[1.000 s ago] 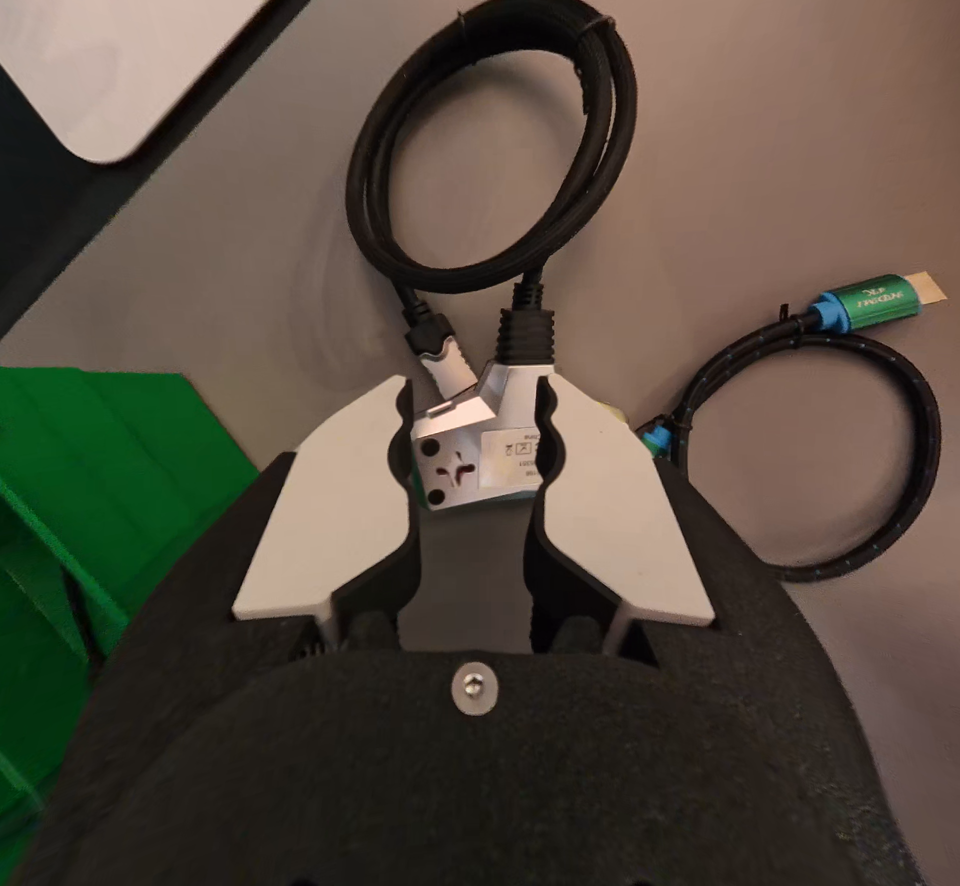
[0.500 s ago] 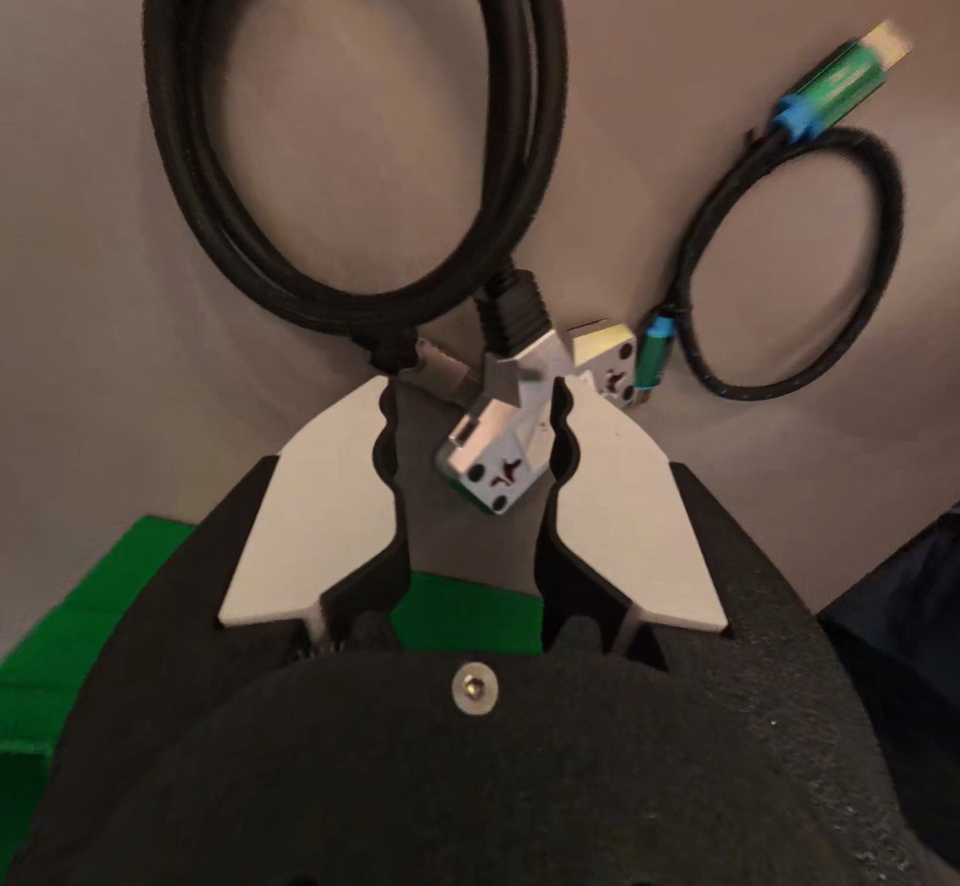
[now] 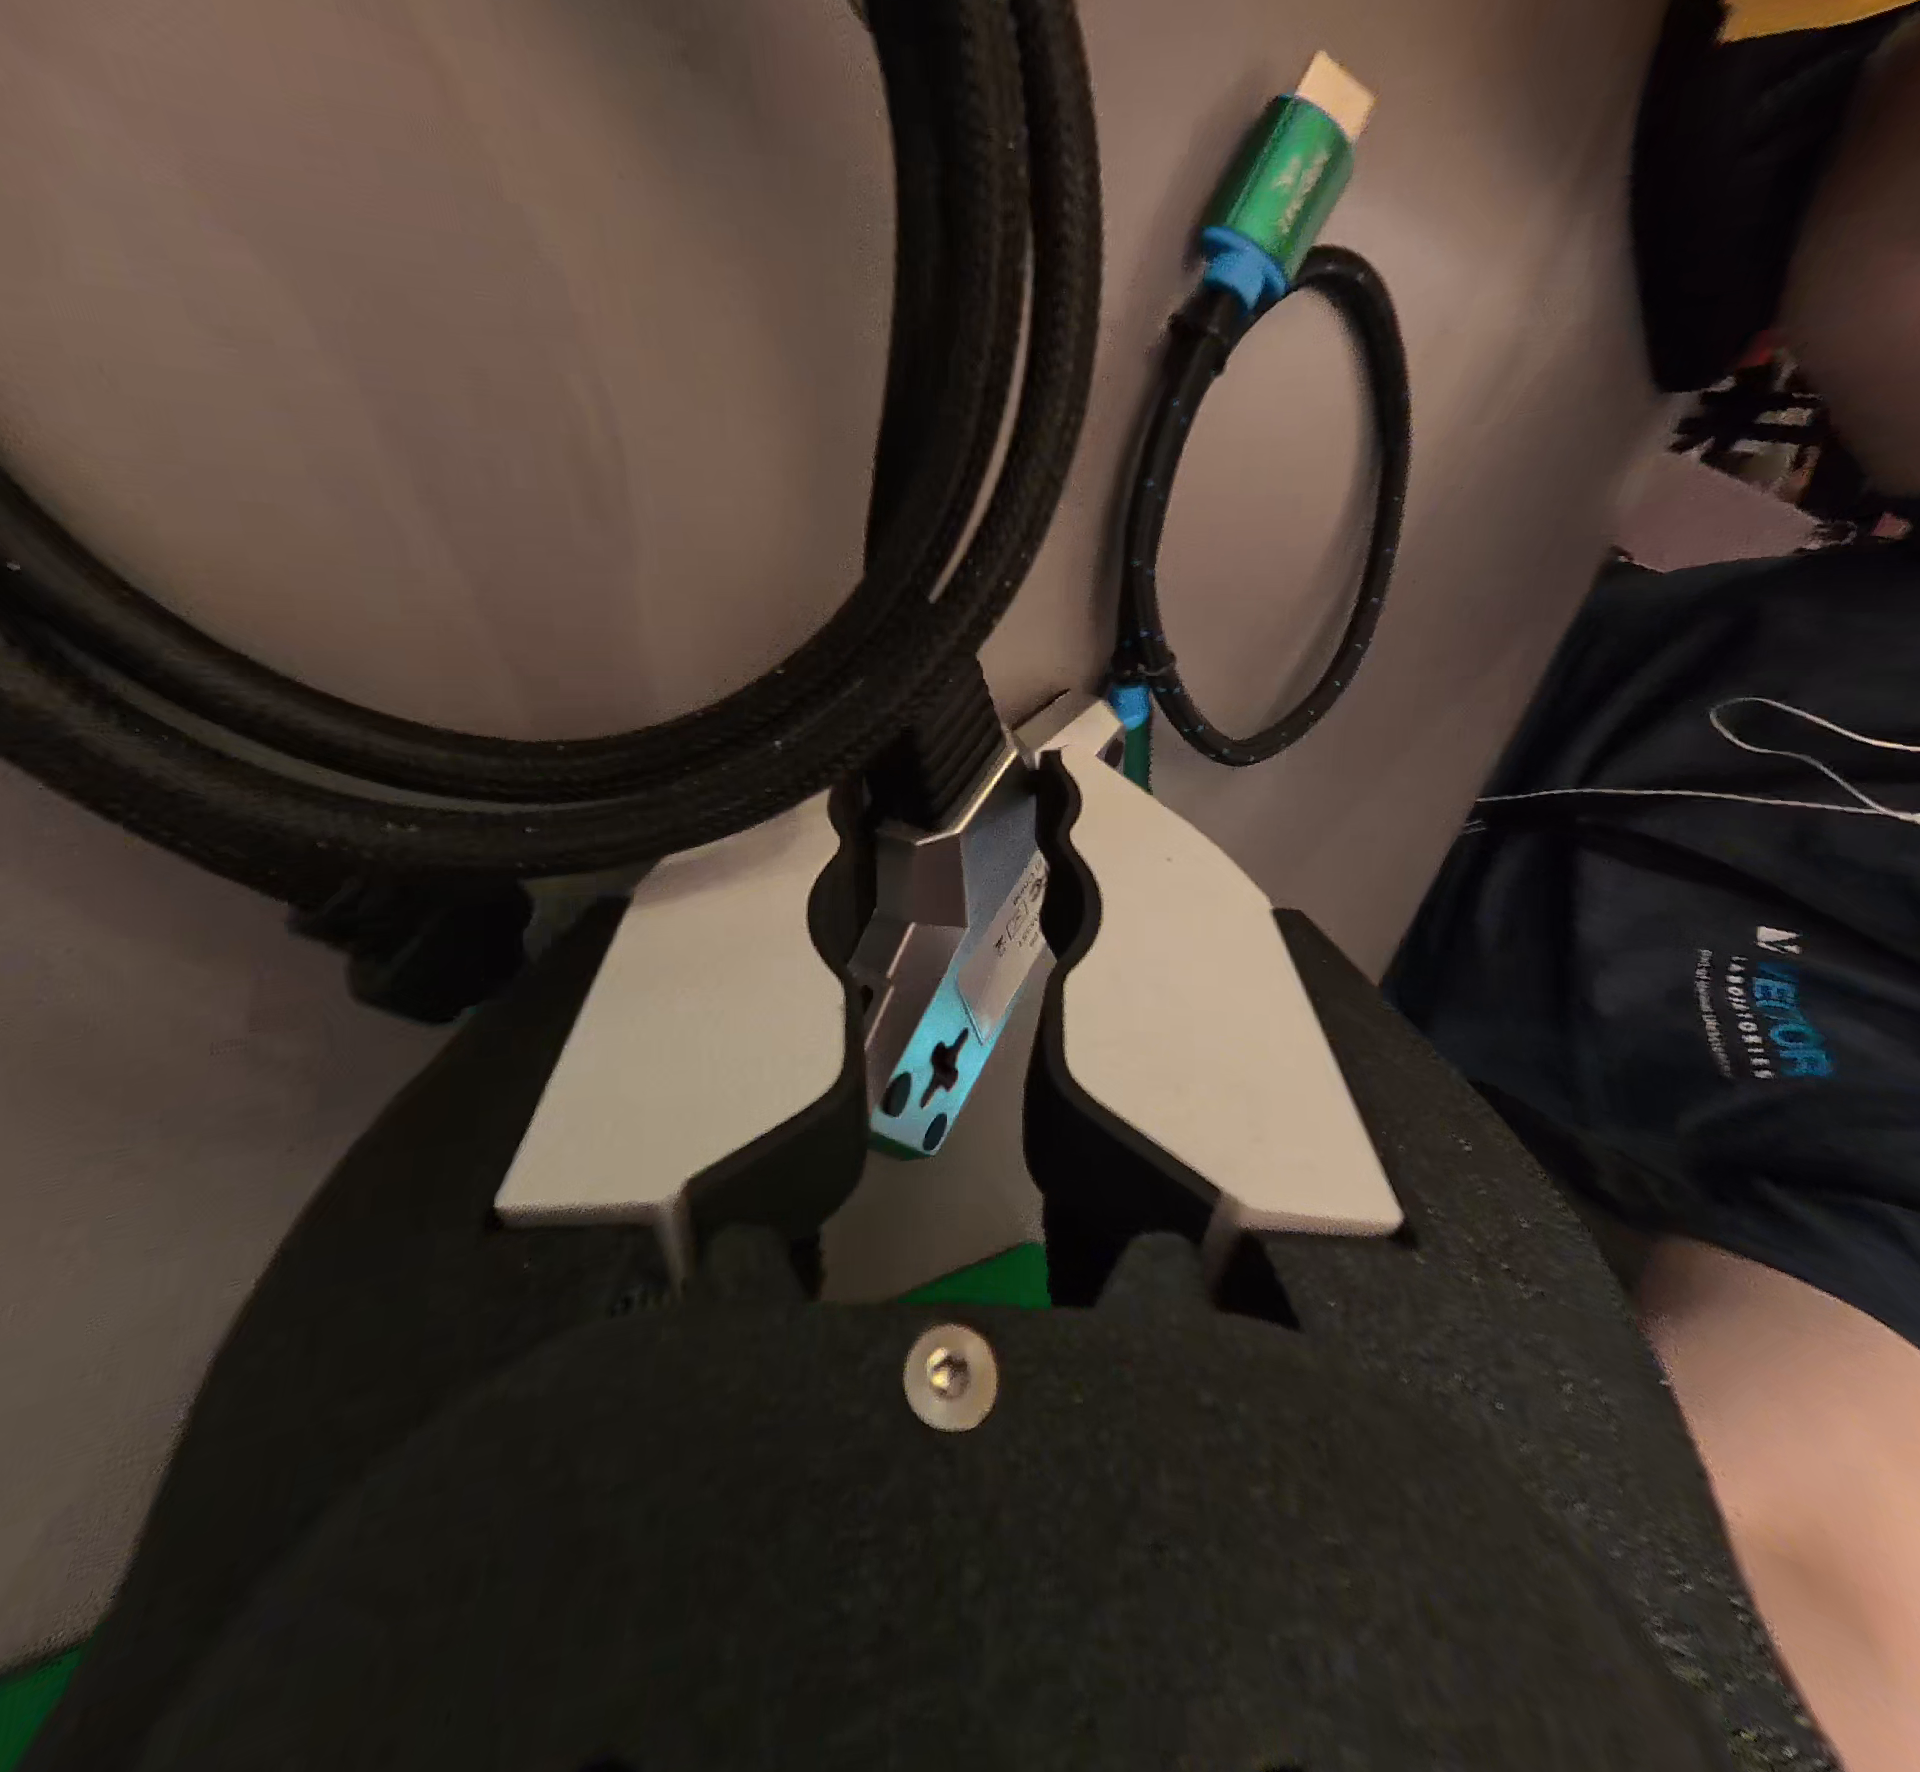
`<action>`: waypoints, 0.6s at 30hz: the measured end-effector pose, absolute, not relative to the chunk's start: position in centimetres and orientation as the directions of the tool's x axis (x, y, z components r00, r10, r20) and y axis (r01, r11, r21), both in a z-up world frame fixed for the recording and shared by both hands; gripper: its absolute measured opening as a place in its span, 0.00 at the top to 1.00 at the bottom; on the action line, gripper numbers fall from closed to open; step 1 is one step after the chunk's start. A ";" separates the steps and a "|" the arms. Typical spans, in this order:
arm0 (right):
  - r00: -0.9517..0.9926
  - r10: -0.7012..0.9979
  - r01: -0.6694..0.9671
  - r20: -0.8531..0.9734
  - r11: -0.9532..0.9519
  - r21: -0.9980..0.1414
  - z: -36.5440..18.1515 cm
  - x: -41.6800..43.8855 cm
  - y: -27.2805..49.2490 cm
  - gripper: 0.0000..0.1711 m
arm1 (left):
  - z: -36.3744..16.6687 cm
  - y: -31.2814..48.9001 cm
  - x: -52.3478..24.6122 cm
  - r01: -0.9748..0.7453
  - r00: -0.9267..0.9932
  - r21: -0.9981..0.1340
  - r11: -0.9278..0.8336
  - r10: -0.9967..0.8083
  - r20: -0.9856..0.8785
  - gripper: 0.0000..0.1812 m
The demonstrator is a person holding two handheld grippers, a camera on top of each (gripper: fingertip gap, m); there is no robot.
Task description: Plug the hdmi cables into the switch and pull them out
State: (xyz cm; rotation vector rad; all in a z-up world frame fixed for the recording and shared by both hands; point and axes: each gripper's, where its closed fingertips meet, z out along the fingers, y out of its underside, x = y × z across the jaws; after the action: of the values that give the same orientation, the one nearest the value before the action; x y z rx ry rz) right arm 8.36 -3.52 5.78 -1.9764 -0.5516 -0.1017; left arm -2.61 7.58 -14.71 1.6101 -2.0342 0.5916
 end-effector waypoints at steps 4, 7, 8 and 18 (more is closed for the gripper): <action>0.886 0.344 0.433 0.310 -0.375 -0.820 5.1 8.1 -3.0 0.86 | -13.0 7.5 -1.7 -0.967 -0.255 -0.154 0.204 -0.793 0.553 0.84; 0.873 0.358 0.452 0.331 -0.339 -0.825 5.2 7.1 -2.1 0.86 | -9.8 7.2 -1.1 -0.963 -0.235 -0.247 0.111 -0.797 0.557 0.86; 0.864 0.368 0.464 0.343 -0.319 -0.826 5.3 6.5 -1.7 0.85 | -8.8 7.3 -1.1 -0.960 -0.224 -0.268 0.083 -0.802 0.553 0.88; 0.624 0.457 0.712 0.634 0.001 -0.702 4.5 -2.8 1.4 0.71 | 0.0 4.4 -3.8 -0.905 -0.100 -0.357 -0.232 -0.699 0.708 0.88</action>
State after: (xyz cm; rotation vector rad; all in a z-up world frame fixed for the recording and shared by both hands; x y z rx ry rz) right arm -2.84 1.43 4.52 -1.6381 -0.9828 -0.2624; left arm -3.79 4.42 0.00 1.9265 -1.7748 1.2408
